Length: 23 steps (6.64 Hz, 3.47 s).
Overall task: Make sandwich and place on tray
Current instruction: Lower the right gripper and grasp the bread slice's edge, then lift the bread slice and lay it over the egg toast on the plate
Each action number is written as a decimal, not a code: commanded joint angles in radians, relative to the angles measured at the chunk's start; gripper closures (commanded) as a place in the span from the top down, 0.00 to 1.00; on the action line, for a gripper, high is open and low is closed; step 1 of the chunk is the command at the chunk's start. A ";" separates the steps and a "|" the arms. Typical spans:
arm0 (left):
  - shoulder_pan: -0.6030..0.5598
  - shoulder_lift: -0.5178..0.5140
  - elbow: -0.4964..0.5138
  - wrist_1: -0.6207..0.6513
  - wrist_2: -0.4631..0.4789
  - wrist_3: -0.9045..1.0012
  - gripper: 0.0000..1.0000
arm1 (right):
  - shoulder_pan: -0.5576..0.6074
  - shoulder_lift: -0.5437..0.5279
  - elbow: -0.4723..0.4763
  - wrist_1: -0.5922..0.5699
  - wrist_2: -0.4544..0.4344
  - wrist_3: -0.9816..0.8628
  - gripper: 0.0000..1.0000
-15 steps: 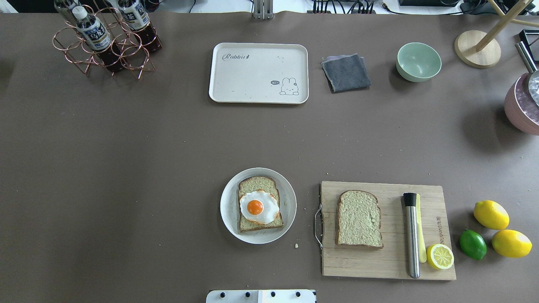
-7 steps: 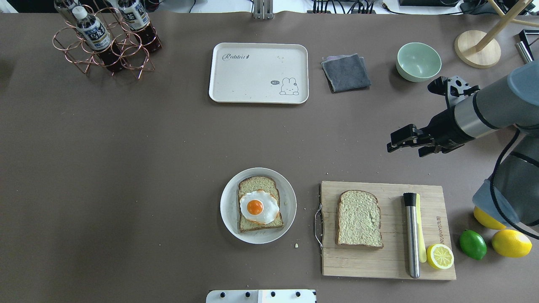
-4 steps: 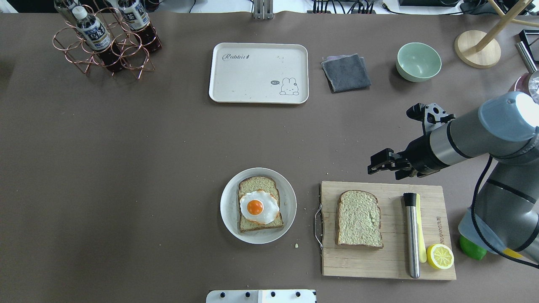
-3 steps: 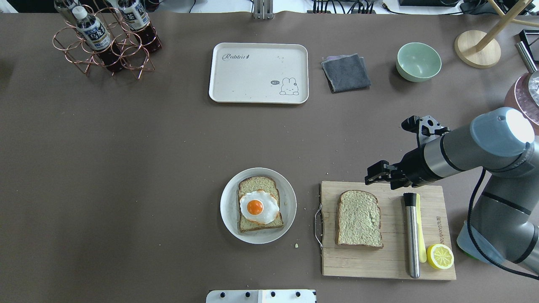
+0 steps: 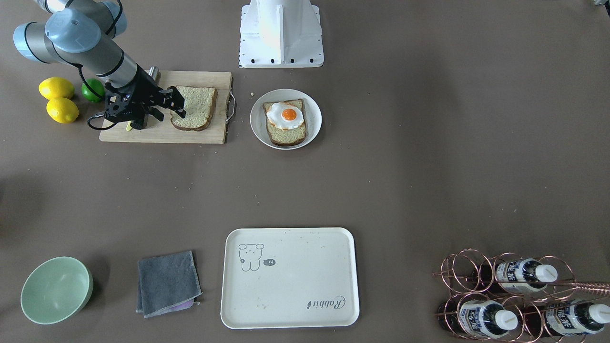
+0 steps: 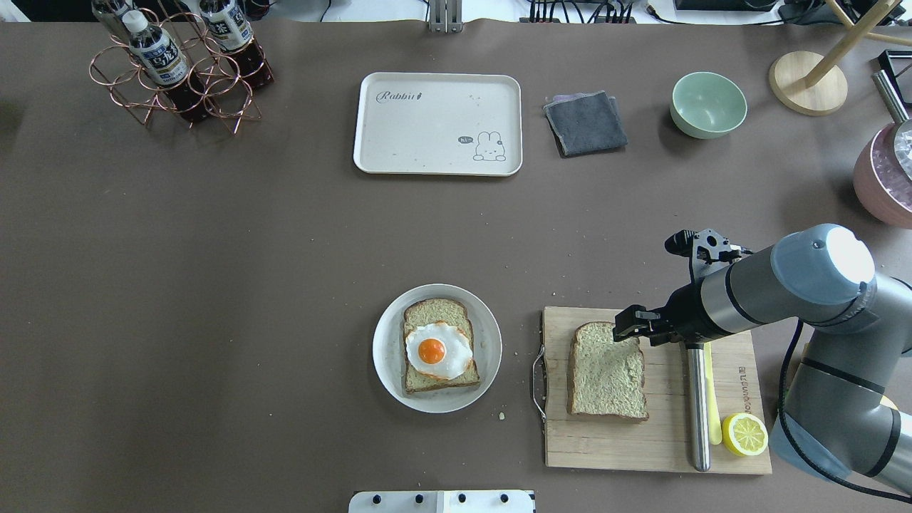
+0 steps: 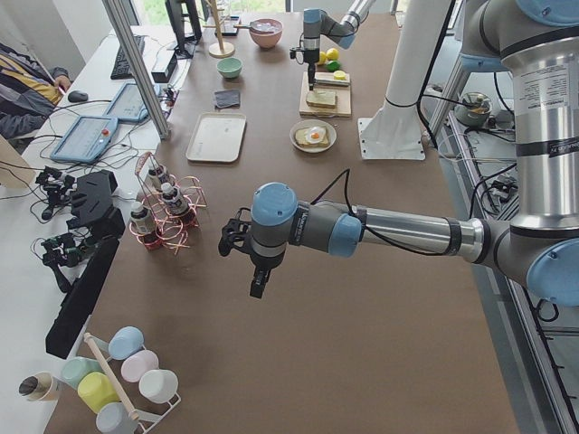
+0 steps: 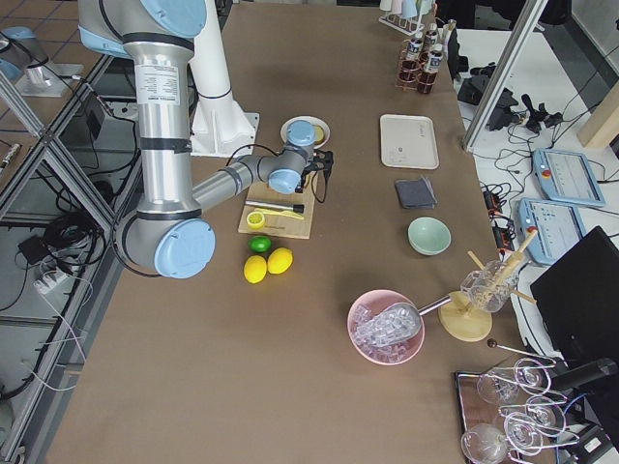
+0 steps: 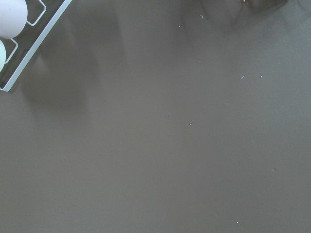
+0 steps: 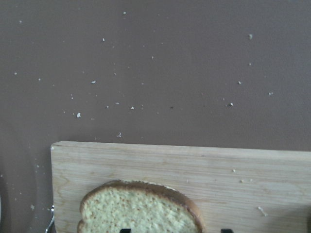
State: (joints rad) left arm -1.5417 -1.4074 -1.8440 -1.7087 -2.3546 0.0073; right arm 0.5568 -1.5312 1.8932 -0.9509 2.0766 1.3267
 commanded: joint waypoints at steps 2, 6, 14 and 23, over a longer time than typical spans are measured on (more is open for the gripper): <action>-0.002 0.007 0.000 -0.002 0.000 0.000 0.98 | -0.024 -0.012 -0.003 0.006 -0.015 -0.003 0.60; -0.003 0.007 -0.004 -0.008 0.000 0.000 0.98 | -0.034 -0.026 -0.008 0.007 -0.015 -0.009 0.48; -0.003 0.001 -0.006 -0.008 -0.031 -0.001 0.98 | 0.043 0.196 0.044 0.014 0.017 0.023 0.00; -0.003 0.022 -0.001 -0.009 -0.031 0.000 0.98 | -0.058 0.513 -0.284 0.014 0.052 -0.167 0.00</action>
State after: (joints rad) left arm -1.5447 -1.3916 -1.8430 -1.7175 -2.3853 0.0077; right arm 0.4810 -1.0218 1.6118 -0.9379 2.0826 1.1709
